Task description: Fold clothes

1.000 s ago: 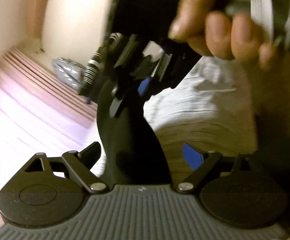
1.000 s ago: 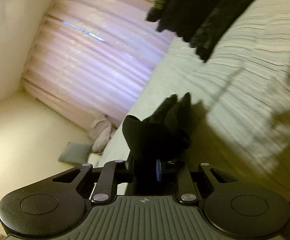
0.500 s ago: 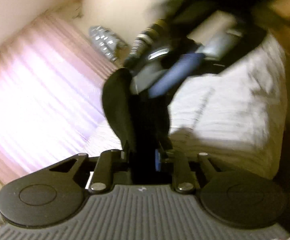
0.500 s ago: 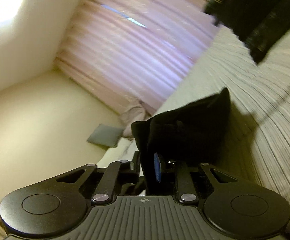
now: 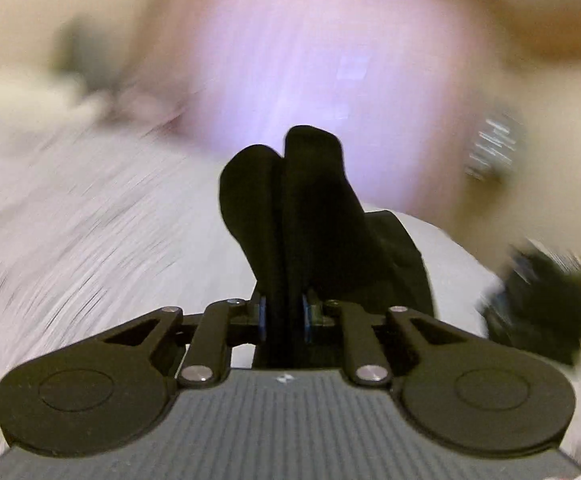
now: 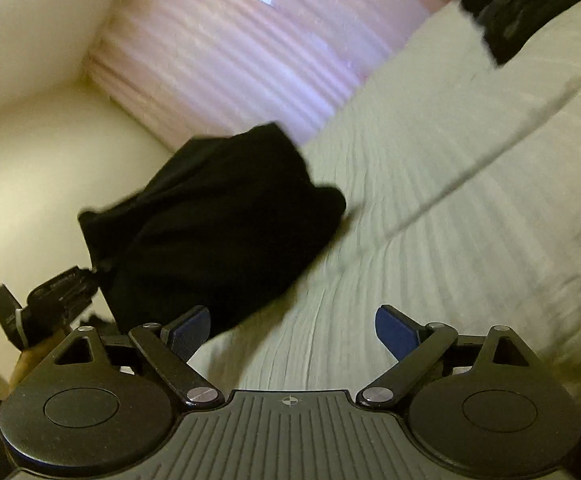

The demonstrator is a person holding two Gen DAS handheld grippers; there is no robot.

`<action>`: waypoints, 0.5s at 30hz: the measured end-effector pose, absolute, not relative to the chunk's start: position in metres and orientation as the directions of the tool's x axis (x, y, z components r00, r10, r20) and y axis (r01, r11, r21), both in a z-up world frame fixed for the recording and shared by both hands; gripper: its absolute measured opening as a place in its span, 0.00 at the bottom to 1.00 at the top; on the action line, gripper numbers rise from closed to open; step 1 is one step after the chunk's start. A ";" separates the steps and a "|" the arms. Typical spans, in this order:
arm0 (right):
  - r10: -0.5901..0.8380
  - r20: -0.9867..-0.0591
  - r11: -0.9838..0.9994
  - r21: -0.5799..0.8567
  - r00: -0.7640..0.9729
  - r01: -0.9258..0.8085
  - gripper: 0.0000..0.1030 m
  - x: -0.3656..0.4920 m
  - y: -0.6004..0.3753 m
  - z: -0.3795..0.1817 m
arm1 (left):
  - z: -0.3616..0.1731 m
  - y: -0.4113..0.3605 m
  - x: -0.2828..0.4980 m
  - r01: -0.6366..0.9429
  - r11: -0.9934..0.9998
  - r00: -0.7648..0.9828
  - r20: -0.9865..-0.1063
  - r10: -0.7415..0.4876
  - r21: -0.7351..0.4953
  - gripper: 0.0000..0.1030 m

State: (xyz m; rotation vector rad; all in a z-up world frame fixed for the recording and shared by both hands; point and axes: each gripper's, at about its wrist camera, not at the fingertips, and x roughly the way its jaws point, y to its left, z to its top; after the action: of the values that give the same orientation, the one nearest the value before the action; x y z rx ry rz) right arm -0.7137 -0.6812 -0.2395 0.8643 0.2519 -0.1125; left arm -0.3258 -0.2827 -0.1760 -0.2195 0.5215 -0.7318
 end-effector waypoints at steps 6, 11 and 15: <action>0.108 -0.353 0.821 0.559 0.929 0.117 0.90 -0.629 -0.643 -0.229 | -0.251 -0.224 -0.263 0.379 0.795 0.580 -0.548 -0.602 -0.473 0.12; 0.080 -0.470 0.996 0.077 0.879 -0.050 0.90 -0.554 -0.606 -0.214 | -0.261 -0.214 -0.252 0.410 0.751 0.540 -0.526 -0.657 -0.518 0.13; -0.064 -0.494 0.826 -0.513 0.867 -0.232 0.90 -0.503 -0.578 -0.230 | -0.268 -0.214 -0.245 0.425 0.724 0.505 -0.521 -0.688 -0.543 0.13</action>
State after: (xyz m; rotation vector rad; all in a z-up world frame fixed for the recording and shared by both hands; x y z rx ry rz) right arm -0.5032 -0.5776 -0.2305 -0.5983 0.5214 0.0940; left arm -0.2445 -0.2142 -0.2675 -0.3694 0.7890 -0.6903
